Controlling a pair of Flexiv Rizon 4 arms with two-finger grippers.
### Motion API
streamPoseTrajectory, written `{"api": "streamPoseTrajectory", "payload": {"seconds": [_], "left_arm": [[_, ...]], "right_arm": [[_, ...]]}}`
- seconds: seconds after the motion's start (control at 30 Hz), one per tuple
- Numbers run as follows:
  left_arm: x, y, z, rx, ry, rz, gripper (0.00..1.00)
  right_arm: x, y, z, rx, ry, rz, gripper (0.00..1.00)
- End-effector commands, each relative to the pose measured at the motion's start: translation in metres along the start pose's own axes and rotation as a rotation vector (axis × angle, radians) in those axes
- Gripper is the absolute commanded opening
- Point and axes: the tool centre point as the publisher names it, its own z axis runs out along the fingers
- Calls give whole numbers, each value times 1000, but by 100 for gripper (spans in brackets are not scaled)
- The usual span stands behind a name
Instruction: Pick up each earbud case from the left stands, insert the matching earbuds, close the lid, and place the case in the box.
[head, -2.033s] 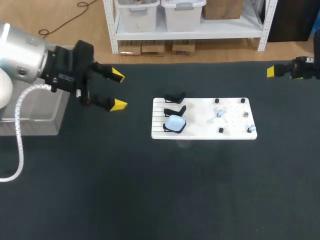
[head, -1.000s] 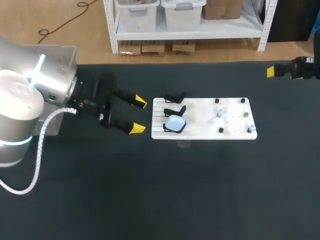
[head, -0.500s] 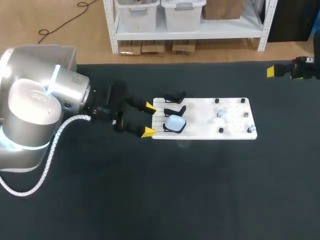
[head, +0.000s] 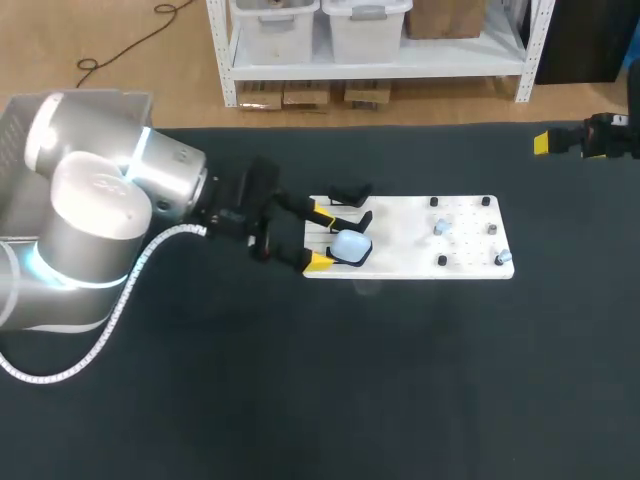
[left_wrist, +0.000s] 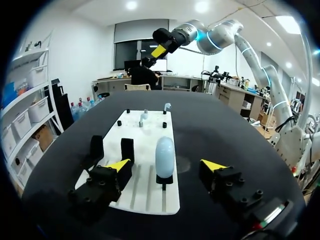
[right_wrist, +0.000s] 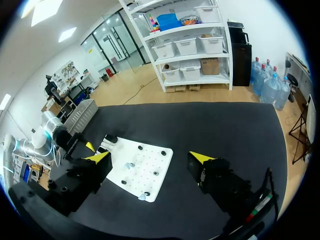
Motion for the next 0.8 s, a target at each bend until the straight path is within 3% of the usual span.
{"api": "streamPoseTrajectory", "payload": {"seconds": [0.03, 0.8], "left_arm": [[3, 5, 5, 6, -6, -6, 88], [1, -1, 16, 13, -33, -27, 81]], "right_arm": [[0, 0, 0, 1, 1, 0, 100], [0, 0, 0, 1, 1, 0, 100]]}}
